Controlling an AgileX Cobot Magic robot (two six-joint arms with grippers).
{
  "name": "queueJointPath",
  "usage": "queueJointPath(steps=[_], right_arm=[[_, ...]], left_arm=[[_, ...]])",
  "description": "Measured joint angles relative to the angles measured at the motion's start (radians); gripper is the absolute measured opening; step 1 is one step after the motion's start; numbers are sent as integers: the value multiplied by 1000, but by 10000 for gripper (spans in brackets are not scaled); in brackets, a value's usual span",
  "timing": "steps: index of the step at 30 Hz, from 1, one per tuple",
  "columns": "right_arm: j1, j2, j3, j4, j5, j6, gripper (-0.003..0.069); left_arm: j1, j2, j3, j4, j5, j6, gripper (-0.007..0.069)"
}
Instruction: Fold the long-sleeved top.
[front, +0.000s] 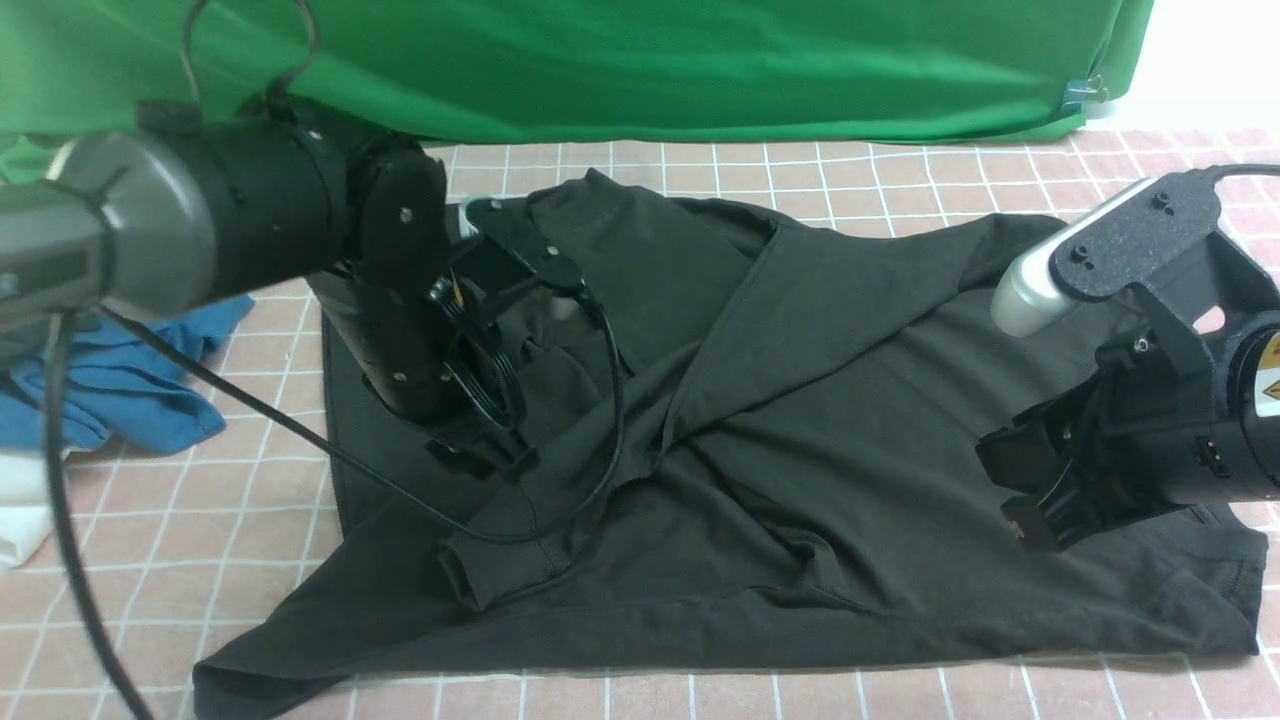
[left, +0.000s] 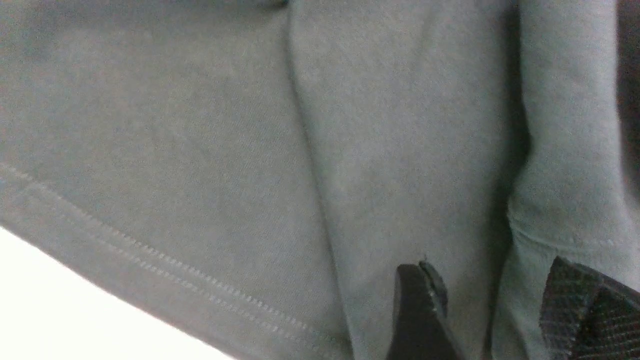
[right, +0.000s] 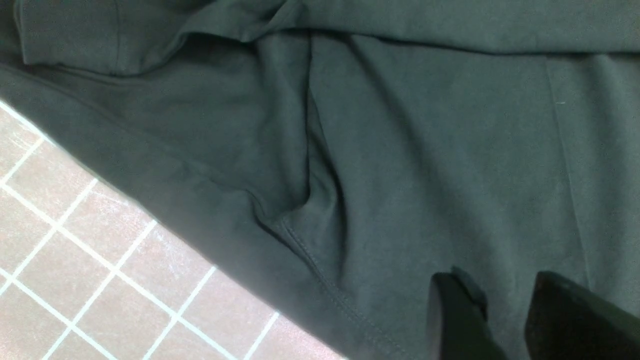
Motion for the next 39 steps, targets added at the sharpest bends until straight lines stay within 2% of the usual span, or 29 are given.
queueJointPath(steps=[3,8,18,29,35,39], right_arm=[[0,0,0,0,0,0,236],[0,0,0,0,0,0,236],[0,0,0,0,0,0,236],[0,0,0,0,0,0,235],[0,0,0,0,0,0,236],[0,0,0,0,0,-1,236]], left_arm=[[0,55,0,-33,17,1,344],[0,66,0,-157,31,19,344],[0,68,0,-244,67,31,344],[0,101,0,-284,103,12,338],[0,122,-1,-326,131,10,258],[0,126,-2,-350,139,10,159]])
